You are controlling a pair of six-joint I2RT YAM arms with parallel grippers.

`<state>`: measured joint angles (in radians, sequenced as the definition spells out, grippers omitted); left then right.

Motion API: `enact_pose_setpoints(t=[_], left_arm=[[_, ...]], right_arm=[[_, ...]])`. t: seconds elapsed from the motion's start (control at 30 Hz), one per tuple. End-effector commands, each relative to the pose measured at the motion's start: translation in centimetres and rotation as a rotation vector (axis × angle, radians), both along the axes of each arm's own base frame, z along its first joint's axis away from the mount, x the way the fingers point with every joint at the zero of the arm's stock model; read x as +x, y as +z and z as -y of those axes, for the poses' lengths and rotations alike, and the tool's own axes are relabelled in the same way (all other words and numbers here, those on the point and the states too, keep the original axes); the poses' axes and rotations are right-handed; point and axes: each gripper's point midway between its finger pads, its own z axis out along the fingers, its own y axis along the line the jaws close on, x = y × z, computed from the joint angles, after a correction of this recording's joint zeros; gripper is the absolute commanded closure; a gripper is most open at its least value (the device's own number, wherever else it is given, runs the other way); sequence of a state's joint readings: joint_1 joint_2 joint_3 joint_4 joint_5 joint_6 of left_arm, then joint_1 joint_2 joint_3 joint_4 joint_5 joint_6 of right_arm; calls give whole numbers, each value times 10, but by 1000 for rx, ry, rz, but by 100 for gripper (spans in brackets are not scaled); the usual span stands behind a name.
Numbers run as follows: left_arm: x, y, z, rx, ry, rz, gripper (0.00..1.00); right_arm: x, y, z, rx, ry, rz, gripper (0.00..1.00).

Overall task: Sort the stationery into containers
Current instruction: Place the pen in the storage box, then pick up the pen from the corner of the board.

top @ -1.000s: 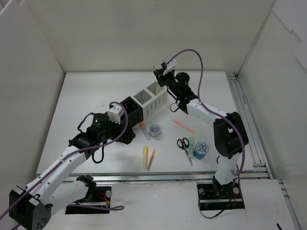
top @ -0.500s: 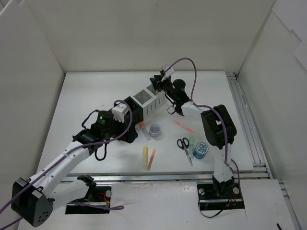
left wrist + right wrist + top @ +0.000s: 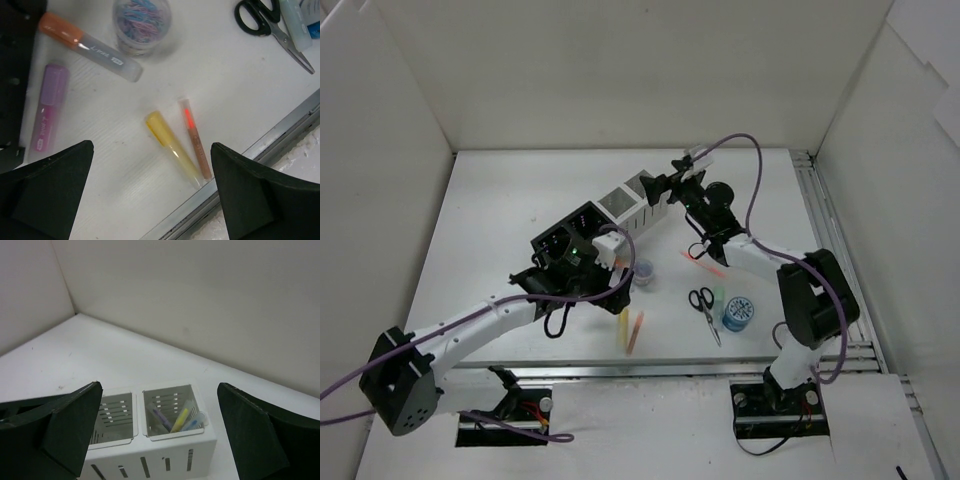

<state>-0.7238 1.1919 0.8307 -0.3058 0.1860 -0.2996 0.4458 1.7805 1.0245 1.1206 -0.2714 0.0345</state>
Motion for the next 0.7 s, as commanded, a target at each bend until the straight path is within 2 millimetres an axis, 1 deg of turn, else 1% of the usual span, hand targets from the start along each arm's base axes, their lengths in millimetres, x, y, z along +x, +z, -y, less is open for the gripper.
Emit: enact_pose_setpoints(t=[0.0,0.03,0.07,0.1,0.13,0.17,0.2,0.23,0.27,0.3,0.37,0.4,0.43,0.47,0.5,0.53,0.6,0.67], left_arm=[[9,31,35,-65,-39,96,0],[8,25,41,-50,-50,85,0],[6,22,46,-41,-61,83,1],[3,13,54,-21,-79,76,3],[1,9,57,-7,-90,74,4],[2,8,61,4,-94,82,7],[5,0,64,30,-85,83,10],[4,-4,66,40,-90,77,12],[5,-6,69,41,-93,72,16],[2,-16,74,61,-109,55,17],[2,-24,79,76,-115,44,19],[-1,-35,83,96,-128,26,20],[1,-38,85,101,-125,21,21],[-2,-42,89,107,-138,13,24],[-2,-52,90,123,-137,-6,26],[-4,-54,95,125,-143,-6,30],[-3,-64,96,140,-144,-24,33],[-9,-67,104,145,-165,-26,38]], right_arm=[[-38,114,47,241,-136,188,2],[-40,91,65,247,-223,123,2],[-47,88,76,265,-262,99,2],[-59,77,89,266,-297,45,2],[-65,70,97,266,-331,8,2],[-68,63,112,270,-400,-29,2],[-81,56,122,261,-428,-81,2],[-87,43,129,242,-459,-120,2],[-92,37,144,245,-522,-149,2],[-105,28,153,231,-548,-201,2],[-115,22,166,205,-597,-238,2],[-126,19,172,188,-612,-271,2],[-130,17,179,184,-638,-281,2],[-134,16,183,177,-654,-291,2],[-140,16,188,166,-669,-302,2],[-144,17,193,170,-684,-299,2],[-149,11,197,158,-696,-314,2],[-151,10,200,161,-705,-314,2]])
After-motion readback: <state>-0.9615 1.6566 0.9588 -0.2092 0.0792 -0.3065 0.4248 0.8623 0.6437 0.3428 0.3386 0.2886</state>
